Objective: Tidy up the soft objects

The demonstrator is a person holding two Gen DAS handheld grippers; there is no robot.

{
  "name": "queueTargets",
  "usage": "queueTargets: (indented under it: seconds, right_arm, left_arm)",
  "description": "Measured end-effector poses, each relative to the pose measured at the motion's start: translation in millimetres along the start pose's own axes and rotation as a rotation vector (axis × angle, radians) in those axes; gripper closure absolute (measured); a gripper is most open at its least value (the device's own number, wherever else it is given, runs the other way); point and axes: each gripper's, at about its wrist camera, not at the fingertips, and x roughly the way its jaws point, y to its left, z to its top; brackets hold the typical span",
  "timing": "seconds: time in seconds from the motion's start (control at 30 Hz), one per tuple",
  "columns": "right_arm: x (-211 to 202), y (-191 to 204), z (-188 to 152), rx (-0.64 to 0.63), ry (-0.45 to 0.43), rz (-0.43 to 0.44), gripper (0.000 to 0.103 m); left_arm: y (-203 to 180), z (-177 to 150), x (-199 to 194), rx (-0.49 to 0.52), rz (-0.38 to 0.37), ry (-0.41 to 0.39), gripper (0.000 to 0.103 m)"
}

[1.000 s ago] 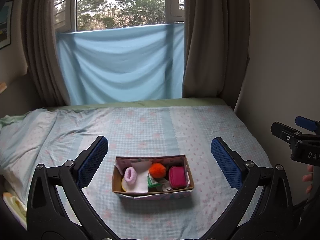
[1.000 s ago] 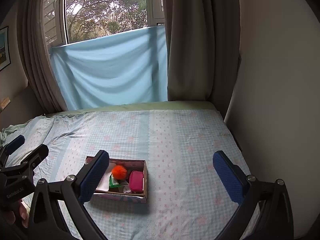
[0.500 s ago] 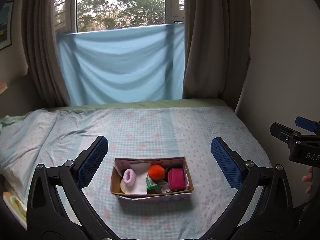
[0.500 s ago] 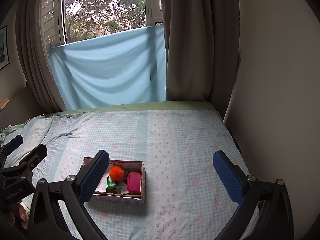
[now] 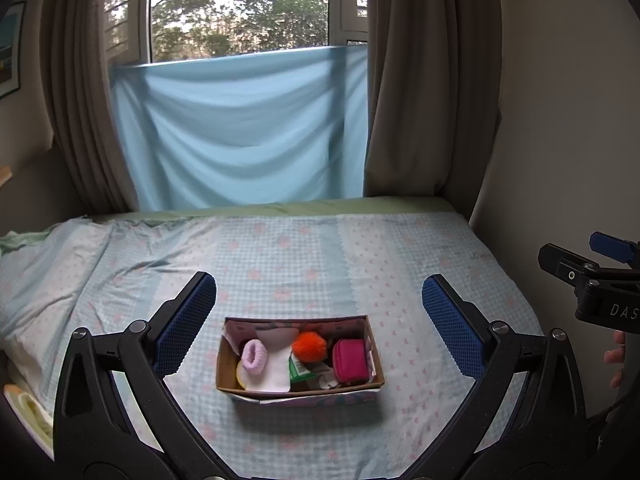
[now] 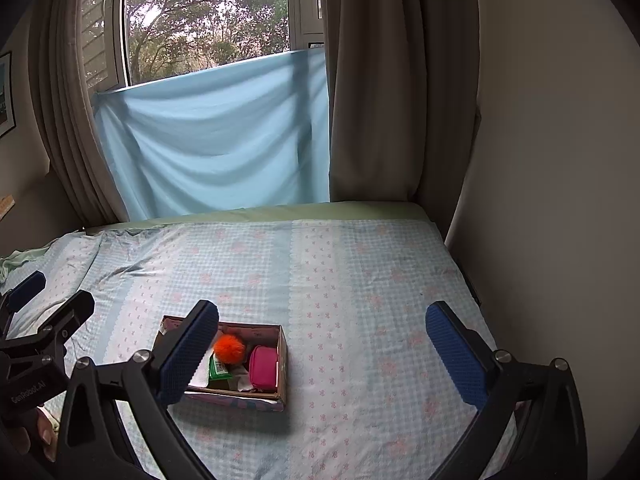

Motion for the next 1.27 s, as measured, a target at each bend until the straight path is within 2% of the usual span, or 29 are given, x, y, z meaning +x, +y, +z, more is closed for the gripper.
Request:
queueTargets:
  seconds: [0.77,0.97,1.17,1.27]
  right_arm:
    - [9,1,2,0.007,0.004,-0.014,0.000]
    - [14,4,4,0.008,0.001,-0.028,0.000]
    - [22,8,5,0.002,0.000,-0.040,0.000]
    - [33,10,4,-0.003,0.019,-0.043,0.000]
  left_arm:
    - [4,1,16,0.002,0.015,0.014,0.000]
    - [8,3,20,-0.005,-0.004,0.002,0.000]
    - [17,-1,37,-0.036,-0.024,0.025,0.000]
    - [23,-6,50,-0.057,-0.011,0.045,0.000]
